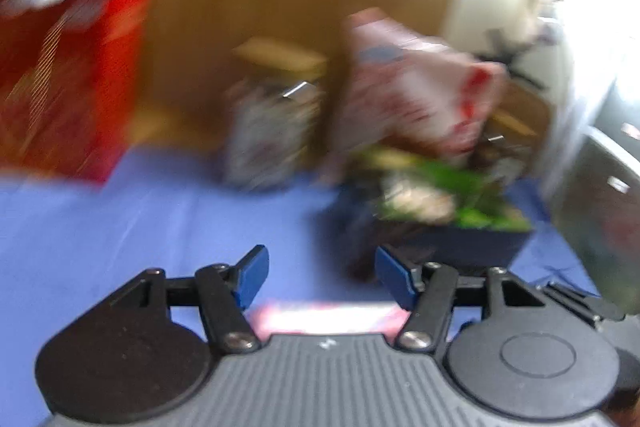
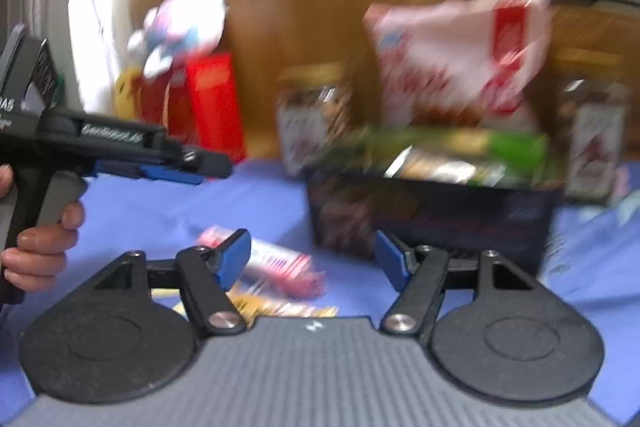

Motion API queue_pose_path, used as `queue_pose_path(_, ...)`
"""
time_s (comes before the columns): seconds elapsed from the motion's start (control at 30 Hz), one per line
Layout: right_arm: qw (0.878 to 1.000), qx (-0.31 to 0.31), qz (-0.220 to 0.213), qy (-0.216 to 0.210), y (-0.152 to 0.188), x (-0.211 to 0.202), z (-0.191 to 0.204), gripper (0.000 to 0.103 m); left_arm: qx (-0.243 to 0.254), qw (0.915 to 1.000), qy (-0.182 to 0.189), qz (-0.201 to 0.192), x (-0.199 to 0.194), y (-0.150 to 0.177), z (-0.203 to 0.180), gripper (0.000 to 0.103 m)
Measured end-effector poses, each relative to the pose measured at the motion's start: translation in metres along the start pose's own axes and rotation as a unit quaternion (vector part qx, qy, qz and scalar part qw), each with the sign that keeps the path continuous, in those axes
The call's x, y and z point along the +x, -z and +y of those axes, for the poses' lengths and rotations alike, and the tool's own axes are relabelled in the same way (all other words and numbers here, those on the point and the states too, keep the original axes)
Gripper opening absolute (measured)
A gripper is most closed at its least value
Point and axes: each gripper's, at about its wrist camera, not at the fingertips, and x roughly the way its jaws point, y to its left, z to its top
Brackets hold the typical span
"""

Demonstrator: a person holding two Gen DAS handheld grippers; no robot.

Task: Organize snacks
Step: 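Move the left tool to the pink candy stick box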

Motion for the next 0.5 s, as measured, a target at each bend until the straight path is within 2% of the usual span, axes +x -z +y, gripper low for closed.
queue_pose_path(0.07,0.999,0.001,0.03,-0.014,0.0,0.018,0.003,0.066,-0.038,0.9989,-0.003,0.029,0.006,0.01,0.022,0.06)
queue_pose_path(0.13,0.998,0.002,0.059,-0.011,-0.001,0.039,0.005,0.066,-0.063,0.9973,-0.013,0.036,0.012,0.013,0.034,0.072)
queue_pose_path(0.17,0.997,0.001,0.076,-0.01,-0.001,0.048,0.005,0.065,-0.074,0.9964,-0.016,0.038,0.016,0.013,0.037,0.073)
queue_pose_path(0.2,0.996,0.006,0.089,-0.012,0.0,0.055,0.004,0.062,-0.088,0.995,-0.009,0.046,0.023,0.012,0.04,0.071)
queue_pose_path(0.27,0.995,0.015,0.102,-0.02,0.001,0.062,0.007,0.048,-0.094,0.9942,0.005,0.052,0.033,0.012,0.038,0.064)
queue_pose_path(0.3,0.995,0.008,0.102,-0.02,0.002,0.063,0.011,0.047,-0.082,0.9949,0.011,0.059,0.036,0.012,0.033,0.044)
queue_pose_path(0.4,0.994,-0.008,0.104,-0.025,0.0,0.062,0.027,0.043,-0.058,0.9971,-0.012,0.048,0.031,0.016,0.024,0.046)
queue_pose_path(0.5,0.996,-0.033,0.083,-0.023,-0.003,0.05,0.049,0.043,-0.065,0.9975,-0.007,0.025,0.001,0.017,0.031,0.046)
